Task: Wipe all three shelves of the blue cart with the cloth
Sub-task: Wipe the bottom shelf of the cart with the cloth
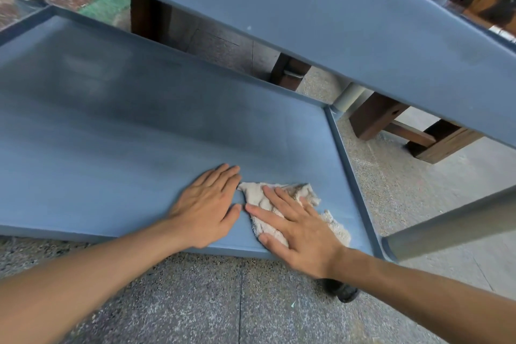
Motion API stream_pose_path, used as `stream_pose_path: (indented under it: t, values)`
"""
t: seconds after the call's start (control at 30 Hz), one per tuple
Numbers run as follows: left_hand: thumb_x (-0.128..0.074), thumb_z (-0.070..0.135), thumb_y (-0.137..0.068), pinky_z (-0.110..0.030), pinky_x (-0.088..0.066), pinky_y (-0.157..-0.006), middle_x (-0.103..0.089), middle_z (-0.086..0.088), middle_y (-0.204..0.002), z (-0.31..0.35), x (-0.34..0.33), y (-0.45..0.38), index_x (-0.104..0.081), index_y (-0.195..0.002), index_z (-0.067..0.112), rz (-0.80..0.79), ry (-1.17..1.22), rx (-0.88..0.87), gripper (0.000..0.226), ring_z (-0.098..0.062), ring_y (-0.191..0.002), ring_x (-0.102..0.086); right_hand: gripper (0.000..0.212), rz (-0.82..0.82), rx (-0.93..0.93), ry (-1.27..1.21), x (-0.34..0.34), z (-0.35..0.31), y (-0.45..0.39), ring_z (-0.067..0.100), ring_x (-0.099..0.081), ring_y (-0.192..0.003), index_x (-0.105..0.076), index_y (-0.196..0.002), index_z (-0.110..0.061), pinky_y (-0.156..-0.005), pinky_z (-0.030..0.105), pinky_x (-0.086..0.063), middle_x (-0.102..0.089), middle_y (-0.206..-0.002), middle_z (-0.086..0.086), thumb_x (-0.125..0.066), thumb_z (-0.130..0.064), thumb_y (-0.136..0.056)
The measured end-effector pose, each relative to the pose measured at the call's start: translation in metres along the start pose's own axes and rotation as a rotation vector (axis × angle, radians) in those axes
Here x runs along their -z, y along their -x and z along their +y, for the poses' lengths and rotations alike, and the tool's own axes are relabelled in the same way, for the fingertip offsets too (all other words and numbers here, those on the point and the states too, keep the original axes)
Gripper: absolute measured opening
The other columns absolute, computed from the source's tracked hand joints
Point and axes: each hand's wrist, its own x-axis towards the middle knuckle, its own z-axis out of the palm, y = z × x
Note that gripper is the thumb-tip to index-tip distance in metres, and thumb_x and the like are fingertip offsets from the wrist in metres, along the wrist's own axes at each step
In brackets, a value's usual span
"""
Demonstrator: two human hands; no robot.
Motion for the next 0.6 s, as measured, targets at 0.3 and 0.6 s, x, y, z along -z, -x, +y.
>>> stream_pose_path:
  t: [0.3, 0.6]
  values:
    - [-0.024, 0.051, -0.097, -0.035, -0.006, -0.119, -0.032, -0.013, -0.161, -0.007, -0.006, 0.001, -0.040, -0.151, 0.004, 0.009, -0.024, -0.066, 0.073, -0.027, -0.151, -0.026, 0.053, 0.182, -0.324, -0.100, 0.005, 0.059, -0.047, 0.021, 0.003, -0.159, 0.007, -0.147, -0.072, -0.126, 0.060, -0.008, -0.001, -0.171, -0.016, -0.018, -0.072, -0.100]
    - [-0.020, 0.048, -0.101, -0.034, 0.009, -0.124, 0.003, -0.005, -0.168, -0.003, -0.002, 0.005, -0.009, -0.160, 0.011, -0.003, 0.054, -0.054, 0.071, -0.018, -0.155, 0.007, 0.049, 0.352, -0.710, -0.203, 0.037, 0.113, -0.121, 0.040, -0.015, -0.155, -0.002, -0.144, -0.075, -0.125, 0.058, -0.006, -0.024, -0.168, 0.007, -0.011, -0.070, -0.096]
